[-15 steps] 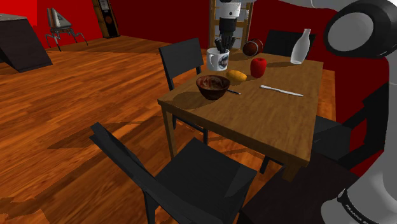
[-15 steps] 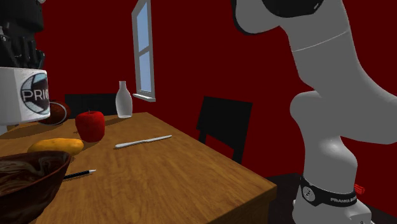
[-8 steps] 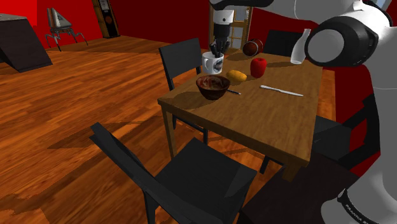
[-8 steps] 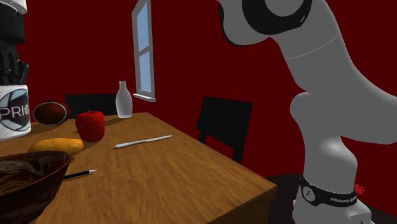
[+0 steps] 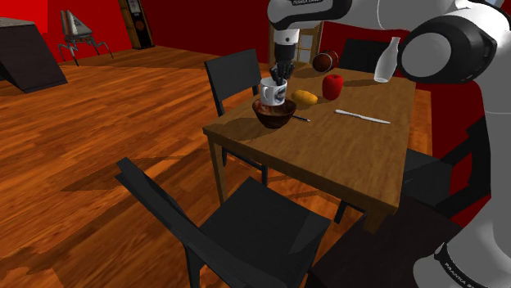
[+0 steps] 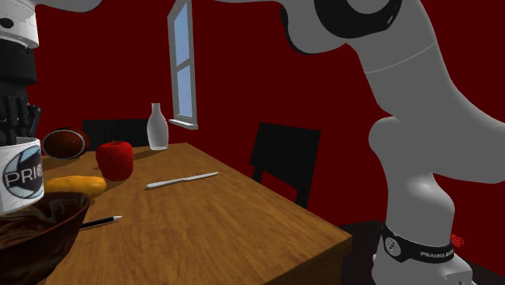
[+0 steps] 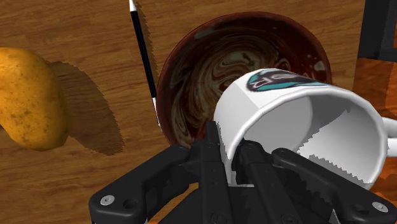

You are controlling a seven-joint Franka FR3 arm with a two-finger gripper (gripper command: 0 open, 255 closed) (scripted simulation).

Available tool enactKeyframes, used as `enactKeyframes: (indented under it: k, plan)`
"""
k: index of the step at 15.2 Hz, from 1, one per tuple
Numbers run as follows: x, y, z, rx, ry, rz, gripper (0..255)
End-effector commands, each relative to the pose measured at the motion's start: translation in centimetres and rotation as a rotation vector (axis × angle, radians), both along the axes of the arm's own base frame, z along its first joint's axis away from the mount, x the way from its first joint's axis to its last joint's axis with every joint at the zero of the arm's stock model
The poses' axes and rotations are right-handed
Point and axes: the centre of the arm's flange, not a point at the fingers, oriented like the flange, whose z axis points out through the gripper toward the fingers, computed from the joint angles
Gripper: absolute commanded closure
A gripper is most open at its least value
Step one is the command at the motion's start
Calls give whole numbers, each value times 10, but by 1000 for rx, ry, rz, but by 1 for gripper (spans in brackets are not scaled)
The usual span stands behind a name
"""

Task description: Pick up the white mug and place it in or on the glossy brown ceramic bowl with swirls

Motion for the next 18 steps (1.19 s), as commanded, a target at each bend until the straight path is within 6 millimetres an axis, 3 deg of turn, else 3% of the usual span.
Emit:
enactKeyframes:
  k: [1,9,10,15,18]
  plan:
    - [0,1,-11,0,-1,0,255]
    - [0,1,-13,0,-1,0,255]
    - [0,1,-13,0,-1,0,0]
    - [0,1,-13,0,-1,0,0]
    - [-1,-1,26,0,-1,0,0]
